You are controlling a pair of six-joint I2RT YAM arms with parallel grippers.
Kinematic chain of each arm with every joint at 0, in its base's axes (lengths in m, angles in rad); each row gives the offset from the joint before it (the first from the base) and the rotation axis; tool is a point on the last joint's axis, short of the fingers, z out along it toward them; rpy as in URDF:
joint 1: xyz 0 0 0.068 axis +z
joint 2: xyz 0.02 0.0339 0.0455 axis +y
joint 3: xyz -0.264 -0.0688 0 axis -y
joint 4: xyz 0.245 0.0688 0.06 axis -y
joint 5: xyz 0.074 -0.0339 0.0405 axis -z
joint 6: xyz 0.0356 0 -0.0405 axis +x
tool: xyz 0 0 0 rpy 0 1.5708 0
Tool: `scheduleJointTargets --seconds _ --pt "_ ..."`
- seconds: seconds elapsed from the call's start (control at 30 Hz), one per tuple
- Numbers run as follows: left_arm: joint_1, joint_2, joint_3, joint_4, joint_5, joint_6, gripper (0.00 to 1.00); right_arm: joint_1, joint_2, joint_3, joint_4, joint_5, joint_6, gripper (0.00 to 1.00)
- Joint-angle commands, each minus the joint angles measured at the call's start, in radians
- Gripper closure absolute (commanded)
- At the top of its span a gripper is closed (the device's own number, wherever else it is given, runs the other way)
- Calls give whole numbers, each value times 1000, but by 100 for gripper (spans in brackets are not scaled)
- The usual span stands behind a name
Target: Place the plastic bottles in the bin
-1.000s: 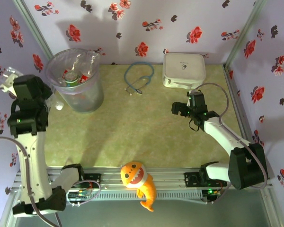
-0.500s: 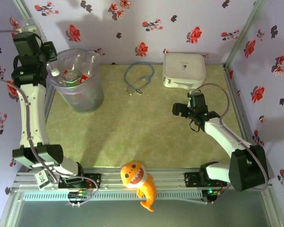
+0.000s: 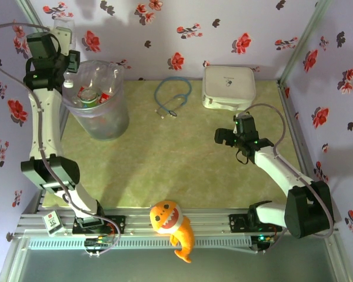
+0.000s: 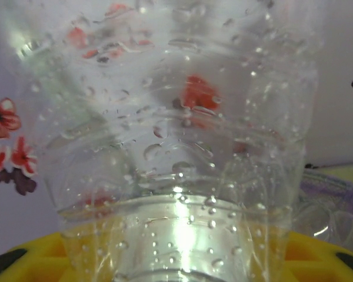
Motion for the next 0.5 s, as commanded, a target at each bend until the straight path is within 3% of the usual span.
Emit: scheduleJointTargets --seconds 0.0,0.2,0.47 --pt "10 24 52 -43 45 9 65 -3 -23 5 -18 26 -2 1" --pt "8 72 92 -144 15 -60 64 -3 -16 1 -1 10 8 1" --pt "-5 31 -33 -185 -104 -140 60 -4 -13 -6 4 11 0 1"
